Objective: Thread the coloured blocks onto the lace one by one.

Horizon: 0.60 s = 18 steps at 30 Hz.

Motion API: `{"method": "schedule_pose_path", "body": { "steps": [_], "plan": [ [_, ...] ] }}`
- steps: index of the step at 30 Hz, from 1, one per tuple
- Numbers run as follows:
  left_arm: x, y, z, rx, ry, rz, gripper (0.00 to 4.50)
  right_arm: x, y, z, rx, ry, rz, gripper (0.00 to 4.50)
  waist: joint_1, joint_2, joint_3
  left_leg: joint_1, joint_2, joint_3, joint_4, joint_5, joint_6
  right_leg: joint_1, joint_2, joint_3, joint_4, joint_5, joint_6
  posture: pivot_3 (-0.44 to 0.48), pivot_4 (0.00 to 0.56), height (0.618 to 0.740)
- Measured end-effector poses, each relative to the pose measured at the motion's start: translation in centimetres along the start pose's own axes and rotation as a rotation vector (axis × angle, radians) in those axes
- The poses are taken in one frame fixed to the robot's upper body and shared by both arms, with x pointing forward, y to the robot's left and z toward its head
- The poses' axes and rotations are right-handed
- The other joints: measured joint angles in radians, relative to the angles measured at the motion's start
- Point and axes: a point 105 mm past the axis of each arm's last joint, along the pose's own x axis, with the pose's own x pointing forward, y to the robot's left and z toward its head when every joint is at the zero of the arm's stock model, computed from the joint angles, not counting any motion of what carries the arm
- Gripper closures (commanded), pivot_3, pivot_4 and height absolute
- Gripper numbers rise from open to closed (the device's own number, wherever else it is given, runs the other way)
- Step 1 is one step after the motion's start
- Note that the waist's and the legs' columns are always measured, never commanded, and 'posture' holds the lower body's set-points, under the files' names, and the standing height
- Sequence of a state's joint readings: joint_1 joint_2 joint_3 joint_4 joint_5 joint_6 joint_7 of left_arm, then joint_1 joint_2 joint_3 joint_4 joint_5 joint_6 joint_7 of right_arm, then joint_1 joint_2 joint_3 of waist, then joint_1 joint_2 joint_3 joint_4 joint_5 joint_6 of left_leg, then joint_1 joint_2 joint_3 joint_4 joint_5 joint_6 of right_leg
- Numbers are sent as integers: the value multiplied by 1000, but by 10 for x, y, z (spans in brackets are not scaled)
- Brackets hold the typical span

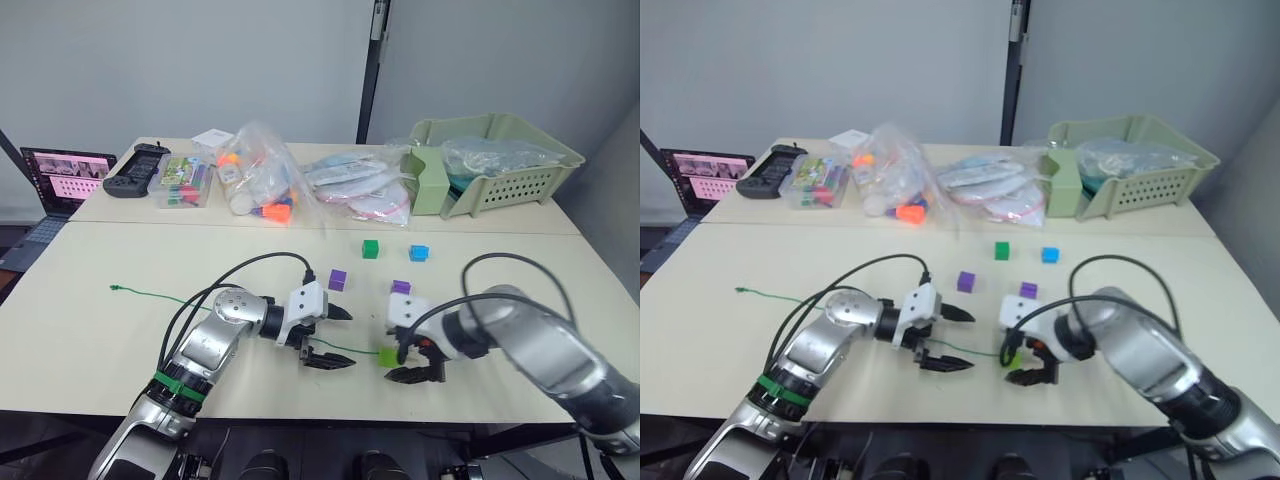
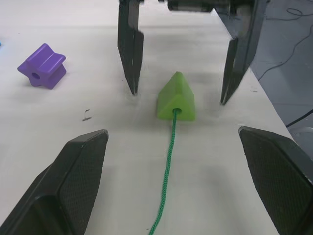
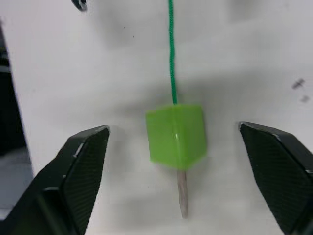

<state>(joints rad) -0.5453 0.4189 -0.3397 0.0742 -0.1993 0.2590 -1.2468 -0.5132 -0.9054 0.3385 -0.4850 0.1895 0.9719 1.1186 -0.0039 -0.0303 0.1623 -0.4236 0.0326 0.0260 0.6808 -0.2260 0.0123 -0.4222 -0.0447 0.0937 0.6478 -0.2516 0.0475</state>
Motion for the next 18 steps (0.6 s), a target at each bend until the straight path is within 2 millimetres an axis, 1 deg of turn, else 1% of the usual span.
{"method": "schedule_pose_path", "body": {
  "steps": [2,4,6,9,11,13,15,18],
  "plan": [
    [7,-2,3,10,-12,-28,0,-15,1,-4,5,-43,-28,17,8,0,0,0,0,0,0,0,0,0,0,0,0,0,0,0,150,734],
    [15,-6,5,26,-20,-68,0,-29,5,-17,47,-52,-58,17,16,0,0,0,0,0,0,0,0,0,0,0,-1,0,0,0,150,734],
    [21,-8,4,29,-18,-96,0,-39,7,-24,78,-59,-90,17,14,0,0,0,0,0,0,0,0,0,0,1,0,0,0,0,150,734],
    [33,-5,6,53,-11,-115,0,-50,13,-35,110,-36,-131,17,14,0,0,0,0,0,0,0,0,1,1,1,0,0,0,0,150,734],
    [38,-1,5,69,-2,-116,0,-53,18,-39,127,-35,-142,17,9,0,0,1,0,0,0,0,0,1,1,1,0,0,0,0,150,734],
    [49,2,6,85,8,-122,0,-56,26,-48,160,-11,-154,17,12,0,0,1,0,0,0,0,0,1,1,1,0,0,0,0,150,734],
    [57,2,2,87,21,-128,0,-55,33,-54,184,9,-158,17,13,0,0,0,-1,0,0,0,0,1,1,1,0,0,1,0,150,734],
    [65,-2,-3,85,48,-142,0,-56,34,-53,182,11,-178,17,10,0,0,0,-1,0,0,0,0,1,1,2,0,0,1,0,150,734]
  ]
}}
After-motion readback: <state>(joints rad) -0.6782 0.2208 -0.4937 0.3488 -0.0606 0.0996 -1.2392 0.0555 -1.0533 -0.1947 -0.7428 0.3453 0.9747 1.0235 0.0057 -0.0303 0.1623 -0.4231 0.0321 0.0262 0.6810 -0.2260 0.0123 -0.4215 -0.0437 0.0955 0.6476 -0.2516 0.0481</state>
